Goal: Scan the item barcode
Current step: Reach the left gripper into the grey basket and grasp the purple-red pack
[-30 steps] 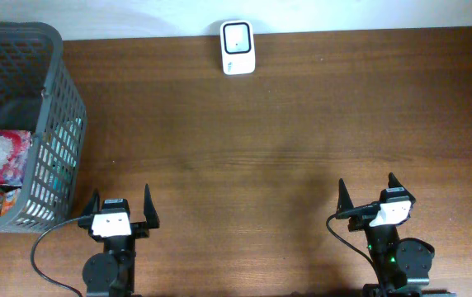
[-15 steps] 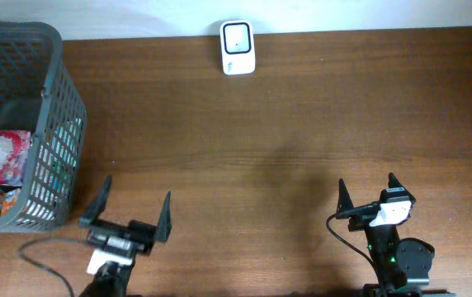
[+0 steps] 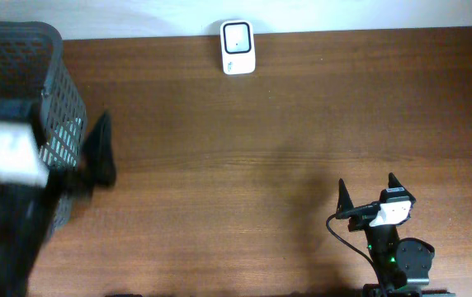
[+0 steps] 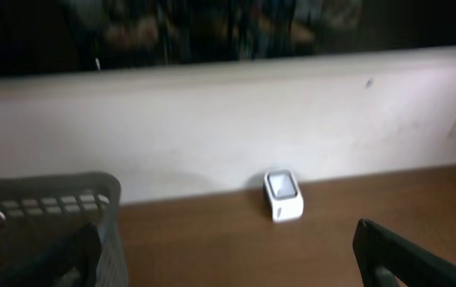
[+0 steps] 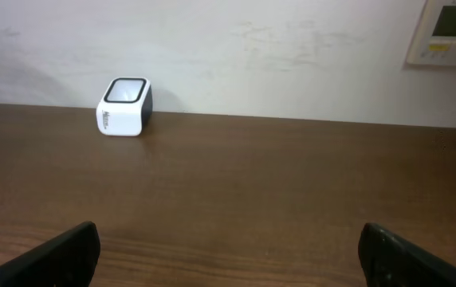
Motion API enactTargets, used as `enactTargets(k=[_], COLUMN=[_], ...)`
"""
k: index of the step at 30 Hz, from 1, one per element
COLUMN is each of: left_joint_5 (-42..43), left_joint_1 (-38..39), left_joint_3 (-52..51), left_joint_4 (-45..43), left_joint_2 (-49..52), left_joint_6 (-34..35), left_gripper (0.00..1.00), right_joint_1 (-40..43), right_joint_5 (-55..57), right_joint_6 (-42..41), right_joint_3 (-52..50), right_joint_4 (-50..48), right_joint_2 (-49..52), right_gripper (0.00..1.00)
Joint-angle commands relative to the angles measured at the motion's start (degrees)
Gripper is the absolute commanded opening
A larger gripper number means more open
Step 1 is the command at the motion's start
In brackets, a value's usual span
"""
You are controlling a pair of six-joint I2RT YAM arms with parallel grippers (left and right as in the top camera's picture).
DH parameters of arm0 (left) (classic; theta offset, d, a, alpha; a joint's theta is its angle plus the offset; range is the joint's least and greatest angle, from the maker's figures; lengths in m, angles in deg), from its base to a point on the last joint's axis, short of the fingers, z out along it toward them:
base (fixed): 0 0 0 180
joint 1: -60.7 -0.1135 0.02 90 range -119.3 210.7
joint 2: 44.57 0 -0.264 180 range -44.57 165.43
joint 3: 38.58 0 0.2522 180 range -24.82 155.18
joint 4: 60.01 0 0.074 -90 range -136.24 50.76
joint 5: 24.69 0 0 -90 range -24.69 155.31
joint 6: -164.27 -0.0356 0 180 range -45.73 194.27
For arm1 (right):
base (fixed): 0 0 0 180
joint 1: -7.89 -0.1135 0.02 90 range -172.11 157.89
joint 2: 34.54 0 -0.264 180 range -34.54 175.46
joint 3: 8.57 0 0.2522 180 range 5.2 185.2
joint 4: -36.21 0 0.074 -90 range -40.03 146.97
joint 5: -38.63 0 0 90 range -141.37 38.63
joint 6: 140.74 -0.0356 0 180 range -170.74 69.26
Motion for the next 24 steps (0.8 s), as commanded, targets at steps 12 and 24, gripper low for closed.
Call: enactTargets(k=[12,24], left_joint_5=[-16.5,-24.4], left_joint_1=[-32.1,-31.8], left_joint_3=[53.8,48.4], left_joint_4=[40.5,40.9], left_joint_2=[60.2,84.7], left_joint_6=[12.1,5.5], left_gripper=[0.99,0.85], right_joint_1=[0.2,0.2], right_joint_5=[0.5,0.5], right_joint_6=[-0.3,-0.3], right_joint_3=[-0.5,-0.5], right_joint_4=[0.1,0.1], right_joint_2=[-0.3,-0.3], right_gripper=[0.98,0.99])
